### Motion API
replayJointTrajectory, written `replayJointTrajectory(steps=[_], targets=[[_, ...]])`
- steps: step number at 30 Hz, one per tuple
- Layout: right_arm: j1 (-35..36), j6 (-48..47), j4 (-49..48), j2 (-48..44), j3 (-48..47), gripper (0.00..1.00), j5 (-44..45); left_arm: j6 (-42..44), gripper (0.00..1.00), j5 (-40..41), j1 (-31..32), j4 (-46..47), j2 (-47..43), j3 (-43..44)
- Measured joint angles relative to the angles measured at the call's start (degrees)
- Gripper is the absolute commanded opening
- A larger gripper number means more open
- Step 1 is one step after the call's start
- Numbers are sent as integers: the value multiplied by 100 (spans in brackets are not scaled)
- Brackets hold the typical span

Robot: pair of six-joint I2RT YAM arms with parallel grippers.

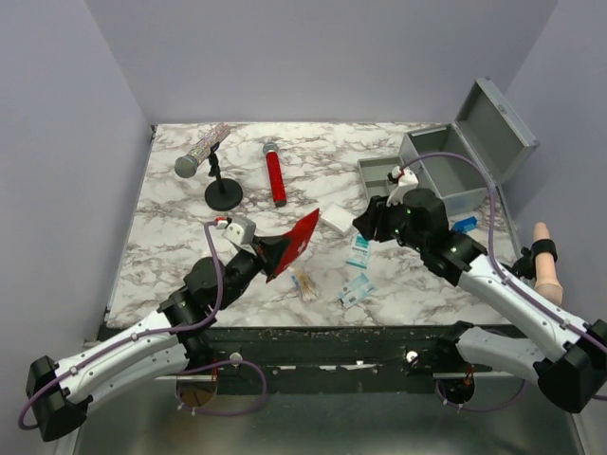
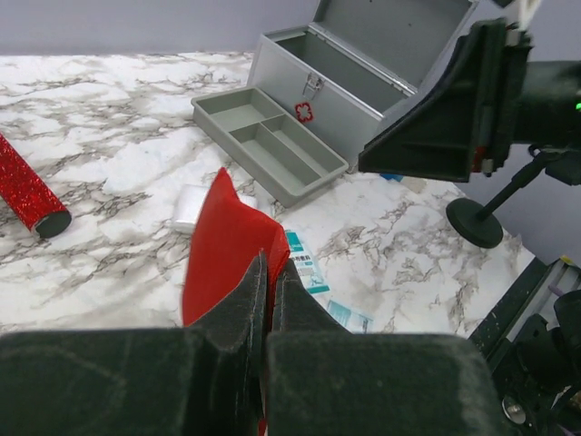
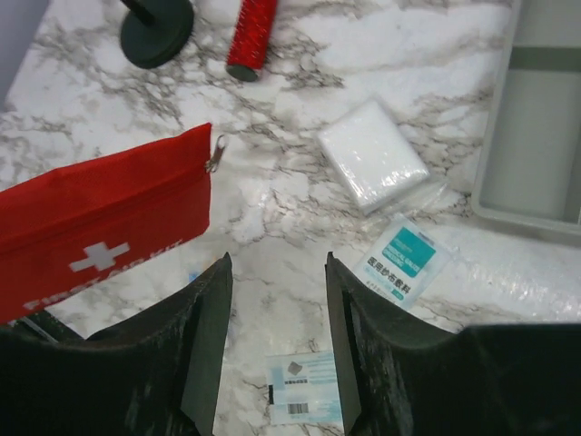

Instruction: Organize the medicine kit

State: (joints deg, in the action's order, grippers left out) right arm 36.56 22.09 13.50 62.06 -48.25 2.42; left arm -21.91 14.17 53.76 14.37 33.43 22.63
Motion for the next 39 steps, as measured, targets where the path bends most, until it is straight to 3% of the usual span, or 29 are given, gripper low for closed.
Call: replayJointTrajectory(steps=[7, 19, 23, 33, 39], targets=[[-2, -680, 9, -675, -120, 55, -846, 404, 0, -898, 0, -269, 597, 809], [-2, -1679, -57, -2232, -120, 73, -2380, 1318, 0, -4103, -157, -1163, 935, 2288], [-2, -1825, -15, -2286, -118, 73, -2885, 1537, 0, -5023, -369, -1703, 1453, 2848], [-2, -1923, 317, -2140, -118, 72, -4155, 1871, 0, -5541, -404, -2398, 1670, 3040], [81, -1921, 413, -1904, -118, 70, -4334, 1937, 0, -5539, -422, -2389, 1652, 3156]])
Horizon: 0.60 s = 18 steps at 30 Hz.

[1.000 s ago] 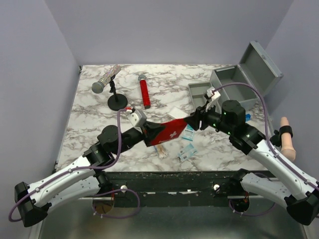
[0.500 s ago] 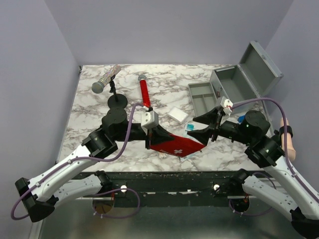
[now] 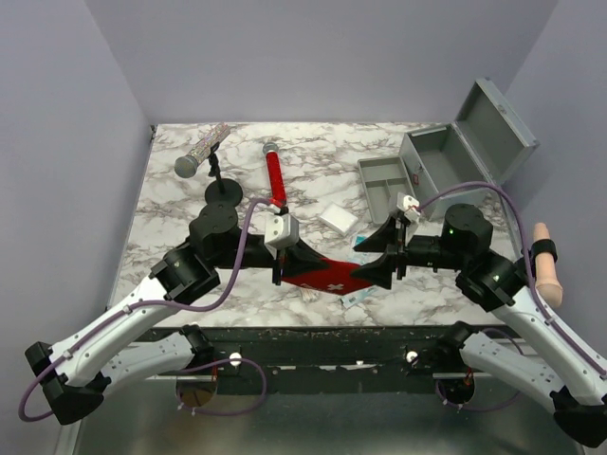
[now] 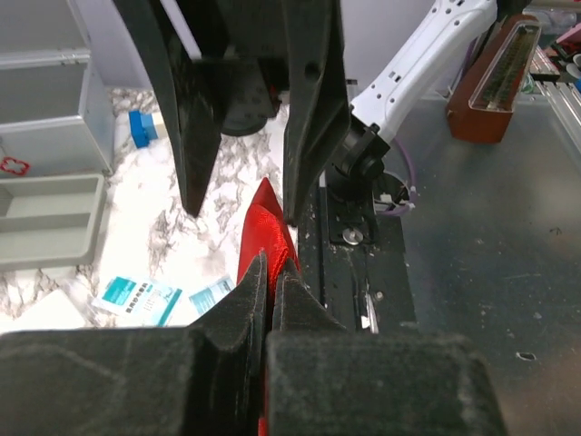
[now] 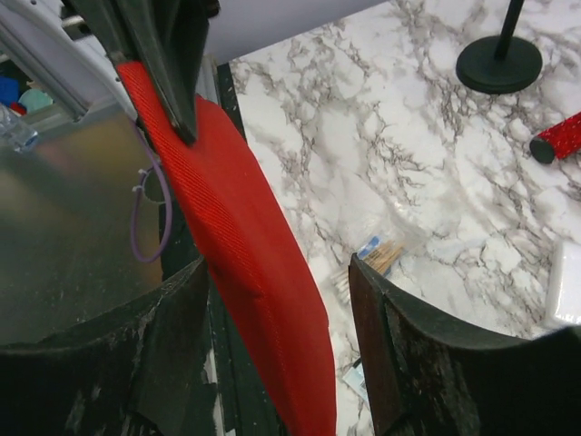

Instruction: Organize the medicine kit

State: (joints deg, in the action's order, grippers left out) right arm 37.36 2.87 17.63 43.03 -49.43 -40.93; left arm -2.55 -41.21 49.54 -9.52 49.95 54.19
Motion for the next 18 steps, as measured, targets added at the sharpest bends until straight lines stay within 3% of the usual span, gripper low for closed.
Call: replayJointTrajectory(steps=[4, 6, 8, 9, 12, 13, 15, 18], targets=[[57, 4, 120, 173, 0, 63, 2, 42, 0, 0, -2, 42, 4, 168], [72, 2, 146, 214, 0, 42, 2, 63, 0, 0, -4, 63, 4, 210], [83, -9, 160, 247, 0, 9, -2, 76, 0, 0, -4, 105, 17, 225], [83, -9, 160, 254, 0, 1, 0, 81, 2, 2, -4, 133, 24, 225], [92, 107, 142, 221, 22, 1, 96, 76, 27, 157, -4, 195, 44, 225], [94, 153, 131, 212, 22, 1, 197, 59, 41, 286, -4, 232, 39, 216], [94, 210, 114, 205, 13, 1, 520, -9, 99, 758, -4, 422, -39, 107], [94, 354, 205, 372, -166, 1, 1346, -188, 99, 1567, -4, 809, -345, -299]])
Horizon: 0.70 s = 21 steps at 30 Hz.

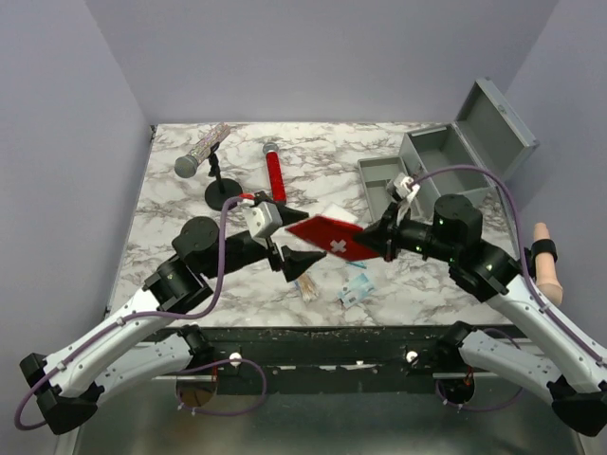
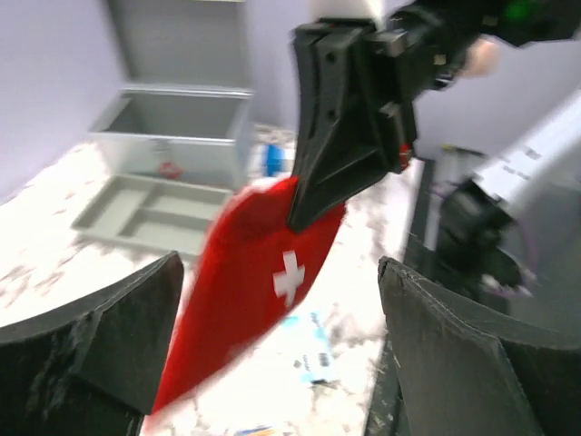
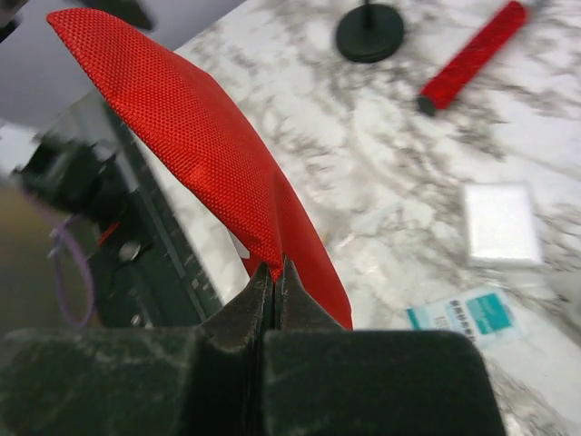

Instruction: Organize the medicine kit

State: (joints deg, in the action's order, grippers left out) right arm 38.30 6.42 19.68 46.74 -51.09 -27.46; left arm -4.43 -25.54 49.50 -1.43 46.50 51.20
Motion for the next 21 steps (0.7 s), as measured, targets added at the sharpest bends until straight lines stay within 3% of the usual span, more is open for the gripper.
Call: replayJointTrajectory(steps=[6, 10, 17, 21], targets=[[-83, 461, 280, 1224, -1285, 1, 2745, -387, 99, 2461, 0, 424, -590, -588], [-715, 717, 531, 2179, -2280, 1, 3982, -785, 99, 3753, -28, 629, -822, -859], [-2269, 874, 815, 3381, -3436, 1, 5154, -1303, 99, 4162, -31, 767, -745, -1049], [-2605, 586, 787, 3807, -3880, 1, 5549, -1515, 99, 4153, -31, 774, -680, -1279]])
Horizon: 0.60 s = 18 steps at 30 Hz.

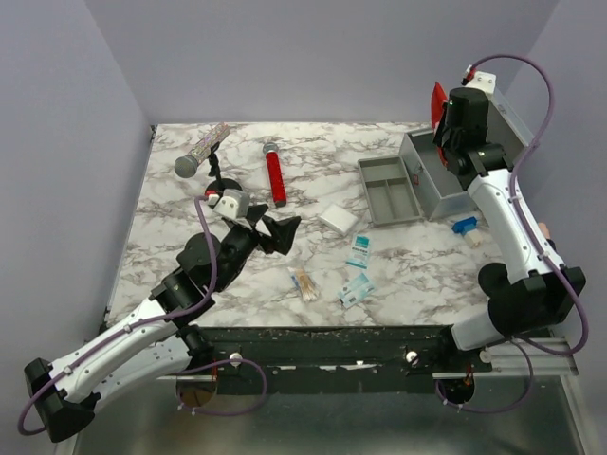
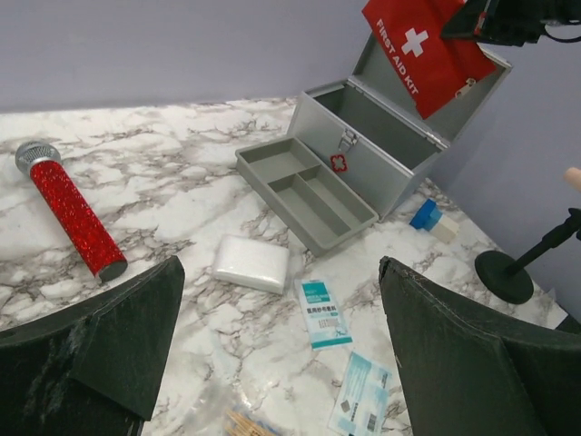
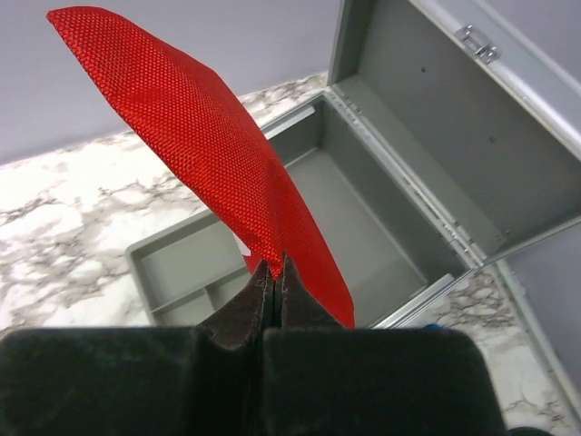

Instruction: Organize the medicine kit

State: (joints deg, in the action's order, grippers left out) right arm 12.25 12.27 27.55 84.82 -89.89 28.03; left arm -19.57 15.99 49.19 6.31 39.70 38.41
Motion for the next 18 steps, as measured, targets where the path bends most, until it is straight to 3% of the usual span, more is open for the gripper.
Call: replayJointTrajectory(steps=[11, 18], targets=[[-437, -726, -278, 1108, -337, 1, 94, -223, 99, -223, 0, 11, -219, -417], [-660, -717, -184, 1659, -505, 1, -479, -282, 99, -487, 0, 4, -173, -459]])
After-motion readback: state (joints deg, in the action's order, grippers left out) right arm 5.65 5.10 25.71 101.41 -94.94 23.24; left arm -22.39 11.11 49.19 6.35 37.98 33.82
